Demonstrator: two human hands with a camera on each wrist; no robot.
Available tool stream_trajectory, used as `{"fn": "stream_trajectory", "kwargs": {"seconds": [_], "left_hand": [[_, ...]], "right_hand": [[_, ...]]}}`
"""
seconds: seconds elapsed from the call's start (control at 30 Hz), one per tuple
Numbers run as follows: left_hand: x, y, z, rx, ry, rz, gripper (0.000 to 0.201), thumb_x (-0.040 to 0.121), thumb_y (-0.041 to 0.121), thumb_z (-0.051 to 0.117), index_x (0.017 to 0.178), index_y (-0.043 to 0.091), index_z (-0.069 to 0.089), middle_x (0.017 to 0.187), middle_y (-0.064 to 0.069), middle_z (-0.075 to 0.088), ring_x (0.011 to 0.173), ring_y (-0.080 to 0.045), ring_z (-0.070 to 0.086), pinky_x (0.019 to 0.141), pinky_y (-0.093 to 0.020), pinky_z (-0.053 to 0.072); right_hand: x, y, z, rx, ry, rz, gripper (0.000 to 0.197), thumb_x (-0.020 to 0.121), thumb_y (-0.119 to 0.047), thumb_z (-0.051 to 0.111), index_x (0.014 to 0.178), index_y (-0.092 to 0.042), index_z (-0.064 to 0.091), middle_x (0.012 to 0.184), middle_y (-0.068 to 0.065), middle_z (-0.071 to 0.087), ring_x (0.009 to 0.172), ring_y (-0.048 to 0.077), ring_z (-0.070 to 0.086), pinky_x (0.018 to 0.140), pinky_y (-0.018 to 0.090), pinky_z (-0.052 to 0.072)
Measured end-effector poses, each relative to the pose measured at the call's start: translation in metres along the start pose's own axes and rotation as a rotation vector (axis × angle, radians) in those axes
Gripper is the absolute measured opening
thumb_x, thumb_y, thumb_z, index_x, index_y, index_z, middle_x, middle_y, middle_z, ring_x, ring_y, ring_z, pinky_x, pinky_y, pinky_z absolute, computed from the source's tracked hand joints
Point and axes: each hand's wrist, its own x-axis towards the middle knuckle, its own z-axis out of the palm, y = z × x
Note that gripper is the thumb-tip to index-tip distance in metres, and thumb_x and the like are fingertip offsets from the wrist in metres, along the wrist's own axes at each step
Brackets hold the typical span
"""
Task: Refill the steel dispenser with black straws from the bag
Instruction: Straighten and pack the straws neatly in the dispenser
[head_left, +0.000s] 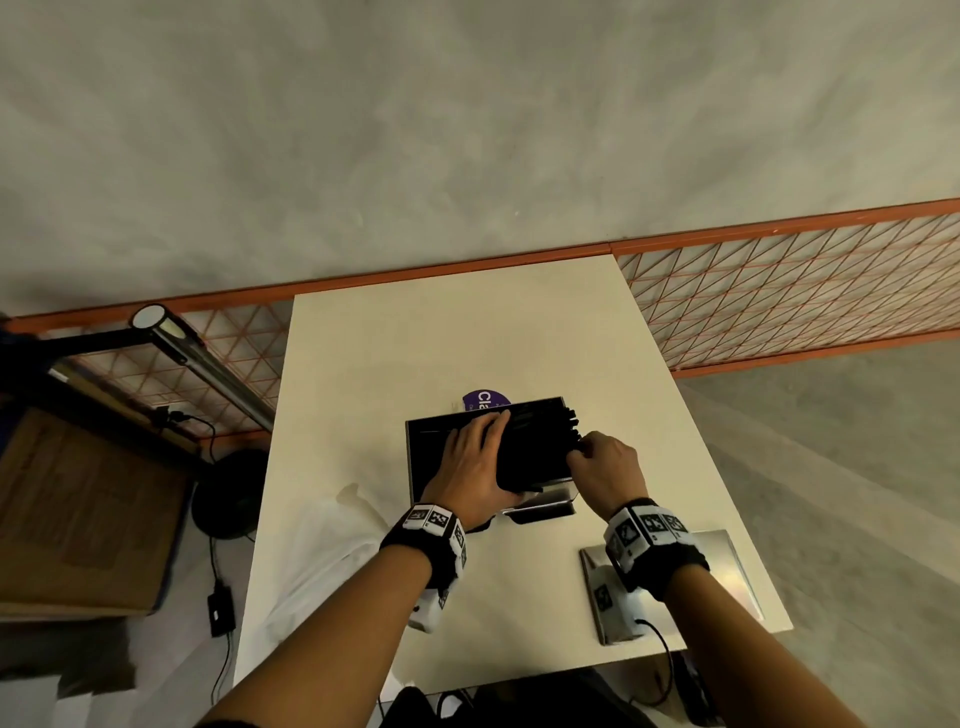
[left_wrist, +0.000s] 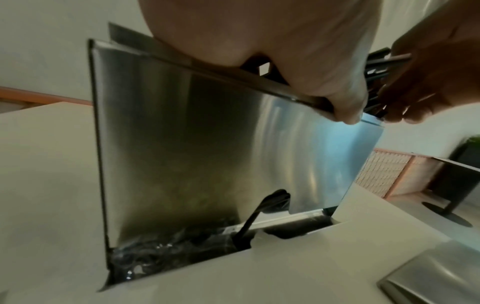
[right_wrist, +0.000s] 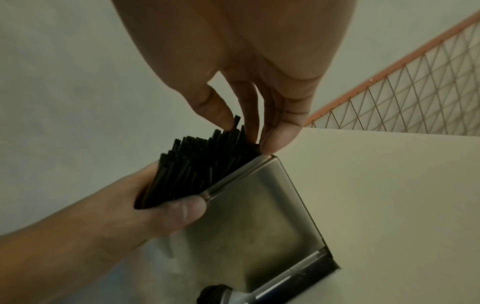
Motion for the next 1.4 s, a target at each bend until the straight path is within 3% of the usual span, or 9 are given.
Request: {"fn": "stream_trajectory", "kwargs": {"seconds": [0.27,0.5,0.67,0.8,0.9,1.17,1.23,1.33,1.4], "left_hand": [[0.003,0.003,0.002,-0.042,0.046,-0.055,0.107,0.073,0.075,0.064,0.156,0.022,0.022,0.152,0.0,0.032,0.14,-0.022,0.034,0.12,-0.046,0.029],[0.005,-0.005,-0.003,-0.212,0.023,-0.134,0.09,0.083,0.053,0.075,0.155,0.022,0.03,0.152,-0.001,0.034,0.141,-0.026,0.034,0.117,-0.047,0.036],[-0.003,-0.022,-0.015,-0.23,-0.007,-0.121,0.079,0.094,0.044,0.068,0.158,0.021,0.027,0.154,-0.002,0.031,0.145,-0.023,0.033,0.118,-0.044,0.036],[-0.009,-0.024,-0.022,-0.236,-0.001,-0.093,0.074,0.097,0.036,0.065,0.159,0.019,0.027,0.155,-0.003,0.03,0.145,-0.022,0.031,0.12,-0.04,0.032],[-0.009,-0.022,-0.022,-0.249,0.002,-0.087,0.074,0.097,0.033,0.066,0.159,0.02,0.027,0.155,-0.002,0.029,0.145,-0.021,0.031,0.121,-0.038,0.031],[-0.011,-0.029,-0.022,-0.258,0.03,-0.057,0.077,0.092,0.03,0.07,0.157,0.021,0.03,0.153,0.002,0.03,0.143,-0.018,0.034,0.12,-0.037,0.034],[-0.011,-0.03,-0.022,-0.255,0.035,-0.042,0.079,0.091,0.031,0.072,0.157,0.022,0.03,0.152,0.003,0.029,0.142,-0.018,0.035,0.119,-0.037,0.036],[-0.012,-0.032,-0.02,-0.263,0.037,-0.023,0.081,0.088,0.033,0.074,0.156,0.022,0.03,0.152,0.004,0.029,0.142,-0.017,0.036,0.118,-0.037,0.038],[-0.012,-0.032,-0.02,-0.265,0.038,-0.016,0.082,0.088,0.034,0.073,0.157,0.022,0.029,0.152,0.004,0.029,0.143,-0.017,0.035,0.117,-0.035,0.038]], "right_hand": [[-0.01,-0.01,0.006,-0.028,0.028,-0.077,0.019,0.082,-0.014,0.055,0.096,-0.004,0.061,0.095,0.014,0.06,0.091,0.034,0.055,0.072,0.032,0.038],[-0.024,-0.025,0.024,0.026,-0.048,-0.072,0.055,0.084,-0.024,0.059,0.132,-0.007,0.037,0.107,0.021,0.06,0.099,0.04,0.051,0.076,0.039,0.045],[-0.014,-0.029,0.033,-0.047,-0.113,-0.069,0.081,0.083,-0.03,0.064,0.147,-0.011,0.017,0.107,0.022,0.066,0.096,0.041,0.064,0.072,0.036,0.046],[-0.003,-0.035,0.032,-0.077,-0.098,-0.096,0.055,0.088,-0.02,0.058,0.132,-0.009,0.027,0.105,0.026,0.065,0.093,0.044,0.063,0.069,0.038,0.046],[0.004,-0.036,0.031,-0.072,-0.122,-0.1,0.05,0.087,-0.018,0.059,0.127,-0.01,0.03,0.103,0.027,0.065,0.09,0.044,0.064,0.067,0.039,0.05],[0.01,-0.037,0.025,0.014,-0.158,-0.094,0.051,0.083,-0.019,0.064,0.126,-0.015,0.037,0.105,0.021,0.065,0.089,0.04,0.065,0.07,0.04,0.055],[0.009,-0.037,0.025,0.102,-0.184,-0.101,0.057,0.079,-0.021,0.068,0.128,-0.019,0.037,0.105,0.015,0.065,0.083,0.034,0.066,0.062,0.042,0.06],[0.005,-0.035,0.024,0.23,-0.248,-0.107,0.073,0.077,-0.02,0.072,0.137,-0.026,0.031,0.107,0.008,0.06,0.077,0.03,0.067,0.041,0.033,0.055],[0.003,-0.032,0.025,0.256,-0.269,-0.126,0.076,0.077,-0.021,0.073,0.138,-0.028,0.029,0.11,0.008,0.061,0.08,0.031,0.068,0.044,0.033,0.056]]}}
